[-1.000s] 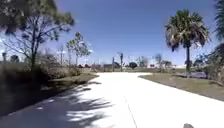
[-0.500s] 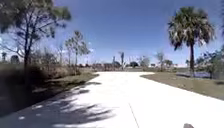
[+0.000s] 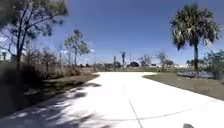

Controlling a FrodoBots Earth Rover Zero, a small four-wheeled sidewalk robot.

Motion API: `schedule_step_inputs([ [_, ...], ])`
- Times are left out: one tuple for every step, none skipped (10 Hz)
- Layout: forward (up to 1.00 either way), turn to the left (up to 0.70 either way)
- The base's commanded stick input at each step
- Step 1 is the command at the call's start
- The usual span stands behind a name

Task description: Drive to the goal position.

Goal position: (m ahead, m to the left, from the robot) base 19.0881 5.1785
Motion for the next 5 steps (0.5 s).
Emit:
schedule_step_inputs([
  [0.7, 0.0],
  [0.7, 0.0],
  [0.7, 0.0],
  [0.7, 0.0],
  [0.7, 0.0],
])
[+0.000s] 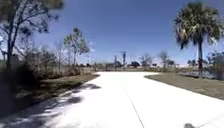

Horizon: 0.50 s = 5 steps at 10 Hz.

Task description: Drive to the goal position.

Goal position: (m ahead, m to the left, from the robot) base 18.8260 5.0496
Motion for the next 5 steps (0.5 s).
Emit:
schedule_step_inputs([
  [0.7, 0.0],
  [0.7, 0.0],
  [0.7, 0.0],
  [0.7, 0.0],
  [0.7, 0.0],
])
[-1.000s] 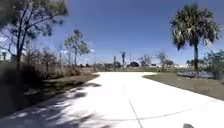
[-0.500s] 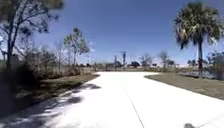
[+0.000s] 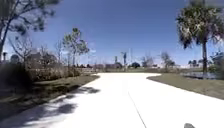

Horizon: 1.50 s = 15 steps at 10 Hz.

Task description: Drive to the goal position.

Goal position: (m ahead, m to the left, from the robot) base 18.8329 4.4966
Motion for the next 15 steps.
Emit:
schedule_step_inputs([
  [0.7, 0.0],
  [0.7, 0.0],
  [0.7, 0.0],
  [0.7, 0.0],
  [0.7, 0.0],
  [0.7, 0.0],
  [0.7, 0.0],
  [0.7, 0.0],
  [0.7, 0.0],
  [0.7, 0.0],
  [0.7, 0.0],
  [0.7, 0.0],
  [0.7, 0.0],
  [0.7, 0.0],
  [0.7, 0.0],
])
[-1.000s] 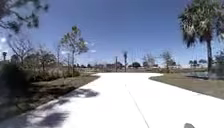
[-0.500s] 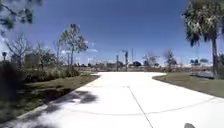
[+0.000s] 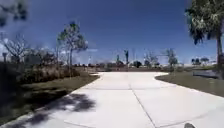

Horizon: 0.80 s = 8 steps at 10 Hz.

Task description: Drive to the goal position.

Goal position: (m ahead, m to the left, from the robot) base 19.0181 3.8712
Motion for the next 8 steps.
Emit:
schedule_step_inputs([
  [0.7, 0.0],
  [0.7, 0.0],
  [0.7, 0.0],
  [0.7, 0.0],
  [0.7, 0.0],
  [0.7, 0.0],
  [0.7, 0.0],
  [0.7, 0.0],
])
